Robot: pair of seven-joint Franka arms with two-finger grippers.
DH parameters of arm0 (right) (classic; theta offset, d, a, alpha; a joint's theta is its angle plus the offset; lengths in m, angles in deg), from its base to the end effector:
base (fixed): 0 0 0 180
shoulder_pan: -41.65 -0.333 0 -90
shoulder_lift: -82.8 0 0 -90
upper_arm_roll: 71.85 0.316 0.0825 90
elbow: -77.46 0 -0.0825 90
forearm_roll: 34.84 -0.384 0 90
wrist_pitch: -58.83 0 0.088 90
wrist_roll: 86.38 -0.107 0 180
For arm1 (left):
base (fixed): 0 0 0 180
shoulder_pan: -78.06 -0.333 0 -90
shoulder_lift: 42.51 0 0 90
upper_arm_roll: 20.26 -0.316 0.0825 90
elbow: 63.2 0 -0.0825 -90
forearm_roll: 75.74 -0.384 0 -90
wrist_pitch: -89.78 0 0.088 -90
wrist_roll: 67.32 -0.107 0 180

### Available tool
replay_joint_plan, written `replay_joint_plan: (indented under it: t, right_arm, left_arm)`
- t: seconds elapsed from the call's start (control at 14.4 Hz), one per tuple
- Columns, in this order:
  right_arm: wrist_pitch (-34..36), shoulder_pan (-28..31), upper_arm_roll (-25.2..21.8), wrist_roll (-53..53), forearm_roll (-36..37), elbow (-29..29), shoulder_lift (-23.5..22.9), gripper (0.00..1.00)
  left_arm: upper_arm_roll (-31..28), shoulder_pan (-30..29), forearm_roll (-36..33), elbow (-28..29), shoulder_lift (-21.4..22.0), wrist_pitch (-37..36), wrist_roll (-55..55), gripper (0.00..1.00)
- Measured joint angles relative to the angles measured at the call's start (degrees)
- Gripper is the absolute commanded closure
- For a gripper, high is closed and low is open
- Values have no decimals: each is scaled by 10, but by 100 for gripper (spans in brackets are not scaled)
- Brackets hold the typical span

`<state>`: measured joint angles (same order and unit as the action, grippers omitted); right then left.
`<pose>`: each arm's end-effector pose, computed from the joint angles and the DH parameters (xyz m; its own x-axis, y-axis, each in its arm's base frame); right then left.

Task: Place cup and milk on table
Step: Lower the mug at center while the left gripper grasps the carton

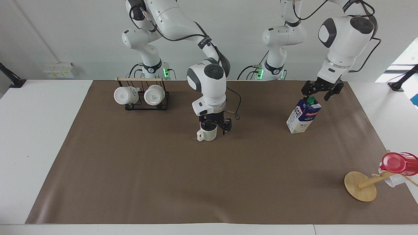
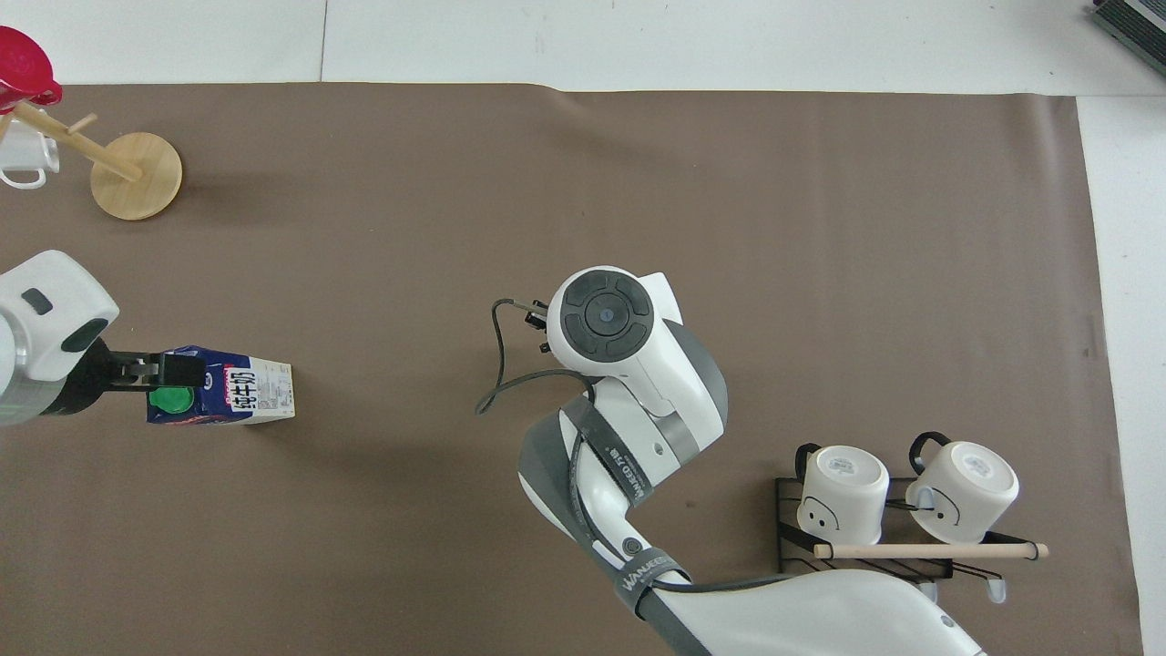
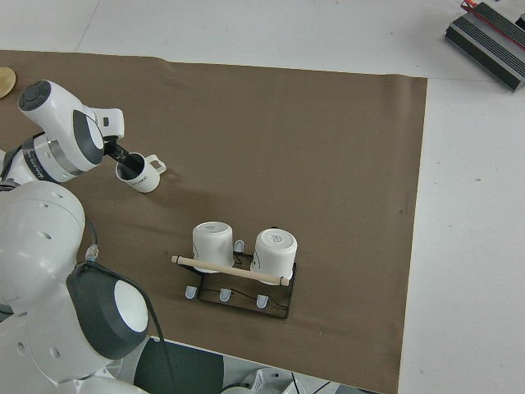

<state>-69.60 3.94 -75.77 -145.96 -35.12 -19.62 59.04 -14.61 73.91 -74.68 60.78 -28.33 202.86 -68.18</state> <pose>0.5591 0.3802 0.3691 0.8971 -0.4331 0.0875 -0.4243 -0.8996 -0.1028 0.4857 -0.0166 0.5047 0.9979 -0.0323 0.0561 -0.0319 -0.9995 -0.0076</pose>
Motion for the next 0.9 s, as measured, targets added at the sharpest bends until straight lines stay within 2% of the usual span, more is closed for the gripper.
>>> replay_joint_plan:
  t: [0.21, 0.56, 0.9]
  right_arm:
    - [5, 21, -5, 42, 0, 6, 40, 0]
    - [91, 94, -7, 161, 0, 6, 116, 0]
    - [177, 160, -7, 267, 0, 6, 161, 0]
  left_arm:
    - [0, 0, 0, 23, 5, 23, 0, 0]
    - [2, 0, 0, 32, 8, 37, 1, 0]
    - [3, 0, 0, 56, 8, 77, 1, 0]
